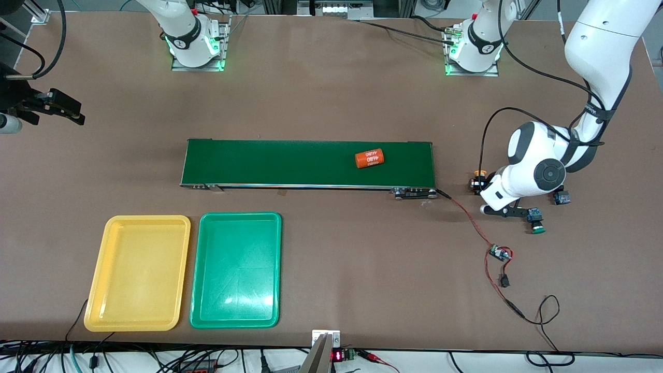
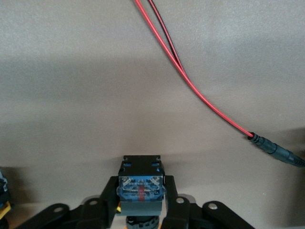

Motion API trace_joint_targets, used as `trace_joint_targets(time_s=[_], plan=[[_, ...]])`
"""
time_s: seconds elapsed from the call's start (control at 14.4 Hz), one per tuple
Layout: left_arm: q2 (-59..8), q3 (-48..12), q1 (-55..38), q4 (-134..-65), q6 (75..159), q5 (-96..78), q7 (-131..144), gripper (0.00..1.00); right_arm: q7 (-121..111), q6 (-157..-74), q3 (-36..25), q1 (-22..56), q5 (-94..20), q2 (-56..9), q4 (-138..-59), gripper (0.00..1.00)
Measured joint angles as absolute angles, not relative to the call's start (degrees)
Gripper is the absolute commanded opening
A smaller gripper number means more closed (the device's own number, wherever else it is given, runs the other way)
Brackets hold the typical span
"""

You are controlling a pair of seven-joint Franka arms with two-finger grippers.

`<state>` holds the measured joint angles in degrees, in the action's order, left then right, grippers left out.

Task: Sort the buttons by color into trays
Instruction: 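Grasp a yellow-cap button with the left gripper and carry it to the belt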

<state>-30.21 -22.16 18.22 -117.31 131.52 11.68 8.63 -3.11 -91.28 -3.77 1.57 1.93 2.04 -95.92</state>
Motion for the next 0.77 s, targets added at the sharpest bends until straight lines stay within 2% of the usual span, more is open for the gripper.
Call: trace_joint_targets(time_s=[0.28, 0.35, 0.56, 0.77], plan=[[-29.8, -22.4, 18.2, -116.6, 131.0, 11.7, 8.6, 0.24, -3.1, -91.3, -3.8, 1.6, 1.9, 2.0, -95.9, 1.00], [-29.4, -22.9, 18.2, -115.3, 128.6, 11.7, 8.6, 0.24, -3.1, -91.3, -3.8, 1.6, 1.9, 2.0, -95.9, 1.00], [-27.8, -27.3, 18.3, -108.0, 114.6, 11.7, 9.7, 0.25, -3.1, -91.3, -3.8, 1.6, 1.9, 2.0, -95.9, 1.00], [-26.7, -34.0, 18.1, -105.0, 109.9, 11.6, 14.2, 0.25, -3.1, -91.3, -3.8, 1.6, 1.9, 2.0, -95.9, 1.00]])
